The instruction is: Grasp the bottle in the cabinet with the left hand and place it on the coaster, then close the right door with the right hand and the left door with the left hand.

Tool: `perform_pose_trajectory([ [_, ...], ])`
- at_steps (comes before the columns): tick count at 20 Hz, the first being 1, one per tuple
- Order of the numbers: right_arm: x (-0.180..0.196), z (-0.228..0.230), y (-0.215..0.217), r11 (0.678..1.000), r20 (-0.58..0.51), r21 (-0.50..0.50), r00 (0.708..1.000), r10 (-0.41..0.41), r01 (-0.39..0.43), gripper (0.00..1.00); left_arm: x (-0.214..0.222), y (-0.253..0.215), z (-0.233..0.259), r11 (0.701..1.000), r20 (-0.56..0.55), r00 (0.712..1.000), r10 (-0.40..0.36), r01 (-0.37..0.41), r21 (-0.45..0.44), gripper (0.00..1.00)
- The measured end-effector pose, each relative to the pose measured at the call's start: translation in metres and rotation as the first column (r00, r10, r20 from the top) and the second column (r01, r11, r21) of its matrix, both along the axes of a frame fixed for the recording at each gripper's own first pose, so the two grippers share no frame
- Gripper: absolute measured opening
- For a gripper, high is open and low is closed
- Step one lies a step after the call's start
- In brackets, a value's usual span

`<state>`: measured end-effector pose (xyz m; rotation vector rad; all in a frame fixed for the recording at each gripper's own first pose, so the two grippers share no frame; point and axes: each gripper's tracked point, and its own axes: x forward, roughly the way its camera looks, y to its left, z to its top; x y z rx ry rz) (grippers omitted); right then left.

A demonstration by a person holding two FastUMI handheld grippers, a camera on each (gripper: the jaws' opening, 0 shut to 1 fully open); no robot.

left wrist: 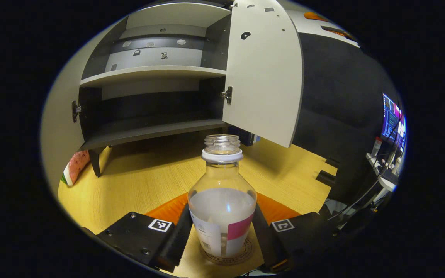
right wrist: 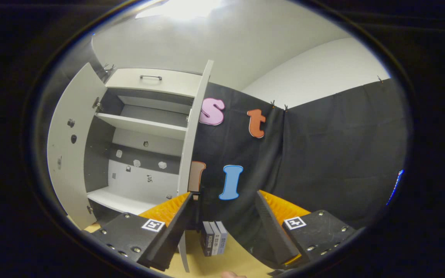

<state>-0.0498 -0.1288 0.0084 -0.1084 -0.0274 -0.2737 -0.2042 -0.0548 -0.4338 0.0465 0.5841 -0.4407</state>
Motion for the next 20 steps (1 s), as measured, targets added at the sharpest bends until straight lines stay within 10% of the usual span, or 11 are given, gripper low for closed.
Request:
perform_pose_trajectory([
  [20,0.017,-0.013,0.018,0.996,-0.018,0.025,0.996,0.082,-0.082,0.96,-0.012,0.018,0.011,0.995,0.024,0.999,0.048,-0.05,0.092,0.99],
])
